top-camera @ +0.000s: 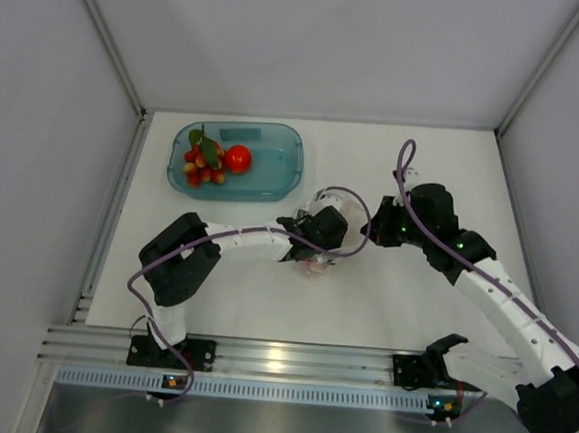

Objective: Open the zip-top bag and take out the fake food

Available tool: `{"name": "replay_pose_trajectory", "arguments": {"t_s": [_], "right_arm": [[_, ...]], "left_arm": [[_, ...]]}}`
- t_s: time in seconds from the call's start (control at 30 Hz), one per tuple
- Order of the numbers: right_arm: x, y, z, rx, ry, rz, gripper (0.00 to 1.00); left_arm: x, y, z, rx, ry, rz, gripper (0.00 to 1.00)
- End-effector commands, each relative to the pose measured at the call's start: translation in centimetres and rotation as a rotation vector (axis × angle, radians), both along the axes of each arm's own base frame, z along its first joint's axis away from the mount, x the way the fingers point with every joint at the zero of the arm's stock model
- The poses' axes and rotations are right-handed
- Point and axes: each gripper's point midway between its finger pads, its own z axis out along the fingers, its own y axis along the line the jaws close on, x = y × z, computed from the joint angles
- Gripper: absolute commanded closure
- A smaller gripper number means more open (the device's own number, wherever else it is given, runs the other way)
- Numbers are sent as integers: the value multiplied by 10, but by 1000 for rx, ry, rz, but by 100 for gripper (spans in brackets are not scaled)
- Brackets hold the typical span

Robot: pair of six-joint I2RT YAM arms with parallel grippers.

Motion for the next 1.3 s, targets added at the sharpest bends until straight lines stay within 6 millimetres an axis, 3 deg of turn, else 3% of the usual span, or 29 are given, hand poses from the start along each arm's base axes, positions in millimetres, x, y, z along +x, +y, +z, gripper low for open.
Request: {"name": "replay_pose_trajectory", "arguments": {"t_s": [0.0, 0.03, 0.17, 0.4, 0.6, 0.8, 1.1, 1.27], "right_arm": [[21, -5, 40, -24, -118, -27, 100], [24, -6, 43, -34, -124, -34, 100], [34, -3, 47, -81, -115, -9, 100], [34, -1, 46, -176, -93, 66, 100], [26, -5, 11, -288, 4, 94, 100], [19, -14, -17, -352, 59, 69, 100], [14, -4, -22, -299, 36, 50, 100], [19, -3, -20, -287, -2, 3, 100]], "left_arm": [[-10, -26, 37, -137, -50, -110, 100], [-12, -37, 51, -195, -71, -147, 100], [-35, -60, 67, -302, -82, -297, 100], [-45, -70, 74, -341, -96, -408, 100], [-38, -67, 85, -342, -158, -391, 100], [-21, -51, 102, -313, -251, -299, 100], [13, -26, 121, -337, -327, -18, 100], [14, -33, 135, -413, -310, 3, 100]]}}
